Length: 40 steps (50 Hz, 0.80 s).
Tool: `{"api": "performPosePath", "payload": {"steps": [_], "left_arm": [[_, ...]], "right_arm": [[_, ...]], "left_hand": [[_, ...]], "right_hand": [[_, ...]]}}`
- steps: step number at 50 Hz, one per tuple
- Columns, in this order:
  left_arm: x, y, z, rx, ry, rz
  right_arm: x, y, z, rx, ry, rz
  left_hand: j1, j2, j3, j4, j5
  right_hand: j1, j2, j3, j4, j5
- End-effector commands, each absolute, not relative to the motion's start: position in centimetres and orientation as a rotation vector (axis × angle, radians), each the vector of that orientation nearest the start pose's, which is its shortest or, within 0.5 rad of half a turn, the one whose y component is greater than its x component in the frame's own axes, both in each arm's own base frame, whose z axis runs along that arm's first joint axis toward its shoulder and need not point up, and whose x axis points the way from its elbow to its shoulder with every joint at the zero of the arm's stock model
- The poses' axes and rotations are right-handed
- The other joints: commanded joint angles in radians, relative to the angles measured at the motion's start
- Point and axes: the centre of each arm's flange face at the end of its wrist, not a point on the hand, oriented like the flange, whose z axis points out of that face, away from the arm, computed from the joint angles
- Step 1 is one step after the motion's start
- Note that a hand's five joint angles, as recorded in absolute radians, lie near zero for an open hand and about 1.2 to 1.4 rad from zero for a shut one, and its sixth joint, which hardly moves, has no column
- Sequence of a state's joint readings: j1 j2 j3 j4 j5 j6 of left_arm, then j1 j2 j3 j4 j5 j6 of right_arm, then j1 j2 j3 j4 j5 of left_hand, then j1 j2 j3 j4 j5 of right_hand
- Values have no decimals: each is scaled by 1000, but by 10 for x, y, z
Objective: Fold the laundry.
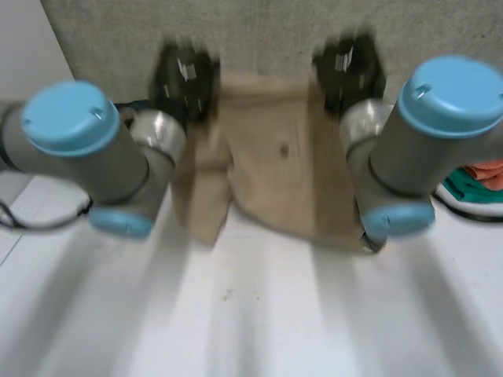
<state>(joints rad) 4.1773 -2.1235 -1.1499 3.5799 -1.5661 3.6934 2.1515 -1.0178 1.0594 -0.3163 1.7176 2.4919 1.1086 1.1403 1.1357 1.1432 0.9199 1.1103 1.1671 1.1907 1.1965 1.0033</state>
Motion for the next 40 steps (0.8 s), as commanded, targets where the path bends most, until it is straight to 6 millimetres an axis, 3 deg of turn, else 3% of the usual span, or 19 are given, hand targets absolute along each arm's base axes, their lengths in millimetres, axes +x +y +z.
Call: {"api": "performPosePath", "payload": {"steps": [1,6,9,10,13,14,18,19,22,25,29,34,40], "left_arm": [[-352,-329,350,741,1020,-2866],[-352,-317,328,844,1168,-2808],[-347,-304,303,928,1329,-2742],[-347,-299,296,955,1373,-2727],[-347,-280,260,1053,1542,-2648],[-347,-276,252,1076,1578,-2626],[-342,-255,206,1199,1765,-2469],[-339,-248,190,1241,1828,-2404],[-335,-237,171,1293,1915,-2313],[-329,-224,150,1362,2021,-2186],[-319,-212,145,1410,2116,-2058],[-301,-211,179,1355,2134,-2043],[-278,-218,192,1245,2183,-2024]], "right_arm": [[349,-318,394,-559,1027,-3131],[351,-315,378,-668,1111,-3072],[351,-310,347,-811,1284,-2956],[350,-308,326,-894,1387,-2884],[345,-304,291,-1011,1541,-2765],[339,-301,267,-1082,1644,-2678],[326,-289,217,-1196,1843,-2480],[322,-288,208,-1206,1881,-2448],[307,-286,178,-1222,2013,-2335],[299,-281,166,-1239,2073,-2271],[284,-276,150,-1276,2179,-2171],[266,-265,137,-1319,2301,-2024],[257,-253,141,-1284,2324,-1965]], "left_hand": [[215,183,188,180,229],[212,180,185,177,226],[197,165,170,163,211],[185,154,158,151,200],[159,127,132,124,173],[141,110,114,107,156],[62,30,35,28,76],[24,-7,-3,-10,38],[-70,-101,-97,-104,-56],[-193,-225,-220,-228,-179],[-401,-433,-429,-436,-387],[-739,-771,-766,-773,-725],[-748,-780,-776,-783,-734]], "right_hand": [[286,229,206,200,218],[286,229,206,200,218],[286,229,206,200,218],[286,229,206,200,218],[286,229,206,200,218],[286,229,206,200,218],[286,229,206,200,218],[286,229,206,200,218],[286,229,206,200,218],[286,229,206,200,218],[286,229,206,200,218],[286,229,206,200,218],[286,229,206,200,218]]}}
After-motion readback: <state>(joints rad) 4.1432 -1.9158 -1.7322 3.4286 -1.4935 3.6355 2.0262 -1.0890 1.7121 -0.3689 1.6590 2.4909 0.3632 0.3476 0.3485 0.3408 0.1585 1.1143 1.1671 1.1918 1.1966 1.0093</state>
